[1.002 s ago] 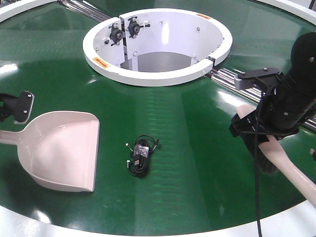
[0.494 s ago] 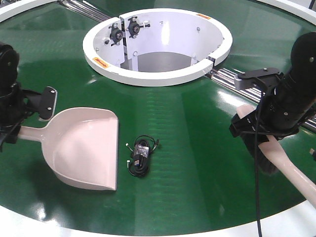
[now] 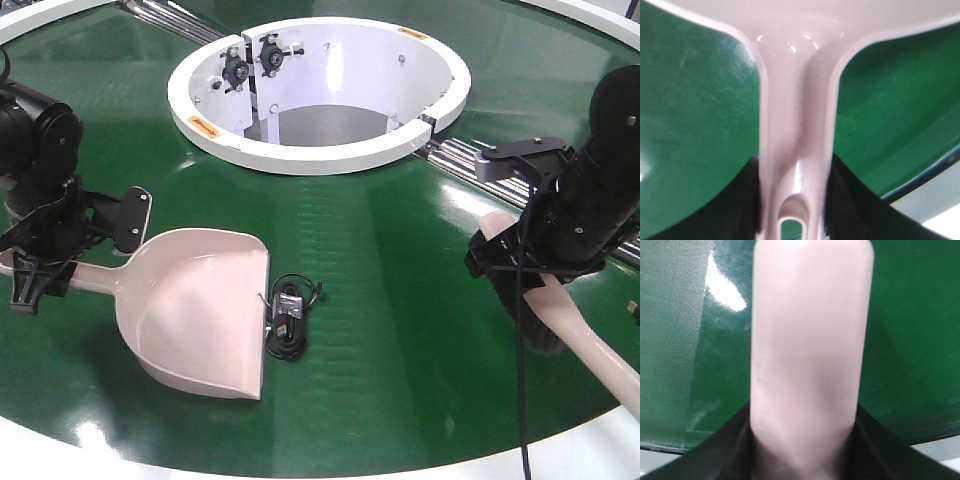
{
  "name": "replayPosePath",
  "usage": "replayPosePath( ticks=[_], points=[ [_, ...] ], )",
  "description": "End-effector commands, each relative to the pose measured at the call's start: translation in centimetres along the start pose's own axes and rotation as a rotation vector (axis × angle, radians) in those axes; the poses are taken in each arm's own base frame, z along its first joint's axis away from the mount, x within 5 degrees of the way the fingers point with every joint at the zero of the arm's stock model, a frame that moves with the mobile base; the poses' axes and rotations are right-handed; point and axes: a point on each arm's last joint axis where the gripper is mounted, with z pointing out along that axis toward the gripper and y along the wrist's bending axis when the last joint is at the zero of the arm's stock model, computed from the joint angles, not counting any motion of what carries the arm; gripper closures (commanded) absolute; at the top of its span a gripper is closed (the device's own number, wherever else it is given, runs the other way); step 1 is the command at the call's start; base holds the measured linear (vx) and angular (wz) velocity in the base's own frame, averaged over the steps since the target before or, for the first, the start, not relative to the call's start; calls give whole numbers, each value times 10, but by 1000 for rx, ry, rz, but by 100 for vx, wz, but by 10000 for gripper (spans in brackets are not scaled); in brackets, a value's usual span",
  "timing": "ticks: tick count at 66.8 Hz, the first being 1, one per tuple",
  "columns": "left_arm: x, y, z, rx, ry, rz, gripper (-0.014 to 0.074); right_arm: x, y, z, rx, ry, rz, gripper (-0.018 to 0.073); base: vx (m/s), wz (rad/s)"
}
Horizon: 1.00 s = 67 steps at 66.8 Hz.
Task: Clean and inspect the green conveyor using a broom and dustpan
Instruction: 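Hold the dustpan steady beside the black cable with the left gripper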
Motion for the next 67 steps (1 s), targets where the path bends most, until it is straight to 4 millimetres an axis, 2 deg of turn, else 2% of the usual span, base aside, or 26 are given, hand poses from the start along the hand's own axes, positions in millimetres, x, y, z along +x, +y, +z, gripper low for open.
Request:
replayPosePath(
  ticks=[1,67],
  points=[
    [-3,-4,-22,-14,-57,-42,604,-1,-3,-22,6,-88,6,563,0,0],
    [-6,-5,-24,-15,-65,-36,603,-1,-3,-22,6,-88,6,563,0,0]
  ],
)
